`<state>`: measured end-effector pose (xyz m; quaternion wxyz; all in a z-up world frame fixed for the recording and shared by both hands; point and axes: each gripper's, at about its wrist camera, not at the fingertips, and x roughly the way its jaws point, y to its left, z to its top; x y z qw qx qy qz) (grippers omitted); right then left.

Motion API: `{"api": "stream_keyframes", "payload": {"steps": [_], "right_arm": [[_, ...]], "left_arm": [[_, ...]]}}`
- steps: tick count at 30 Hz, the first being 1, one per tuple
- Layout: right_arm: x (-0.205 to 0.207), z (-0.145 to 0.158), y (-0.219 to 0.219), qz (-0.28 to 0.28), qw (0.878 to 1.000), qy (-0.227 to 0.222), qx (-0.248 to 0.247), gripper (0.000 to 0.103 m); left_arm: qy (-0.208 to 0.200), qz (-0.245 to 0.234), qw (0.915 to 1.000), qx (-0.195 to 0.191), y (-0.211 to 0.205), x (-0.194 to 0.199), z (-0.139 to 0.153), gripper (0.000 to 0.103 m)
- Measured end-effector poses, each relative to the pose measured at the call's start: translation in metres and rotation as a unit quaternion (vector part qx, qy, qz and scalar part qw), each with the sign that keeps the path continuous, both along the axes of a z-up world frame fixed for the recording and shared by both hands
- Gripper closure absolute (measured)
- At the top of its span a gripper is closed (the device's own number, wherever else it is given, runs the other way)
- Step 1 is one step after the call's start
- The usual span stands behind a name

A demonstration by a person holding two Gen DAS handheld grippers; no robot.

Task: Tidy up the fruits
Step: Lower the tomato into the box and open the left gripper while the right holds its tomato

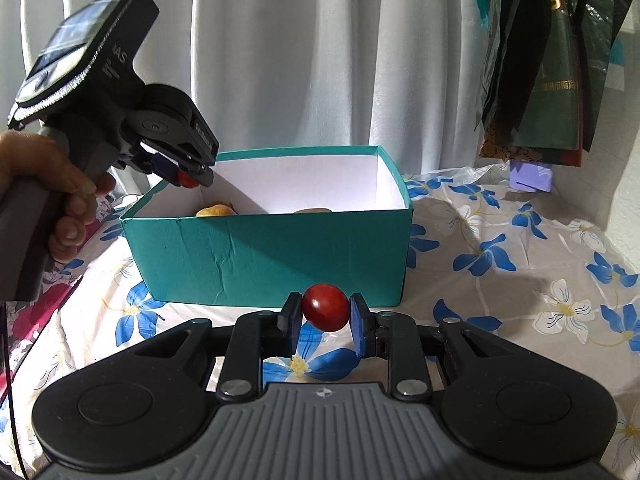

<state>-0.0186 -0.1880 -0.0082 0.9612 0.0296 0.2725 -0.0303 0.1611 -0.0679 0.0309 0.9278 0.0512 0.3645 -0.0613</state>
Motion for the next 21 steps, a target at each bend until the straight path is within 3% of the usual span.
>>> {"api": "stream_keyframes", "payload": {"steps": [21], "right_arm": [[0.007,0.007,0.000,-0.014,1.000,-0.009,-0.002,0.079]], "left_arm": [[0.047,-0.001,0.9988,0.014,-0.005,0.038,-0.046,0.073]]}}
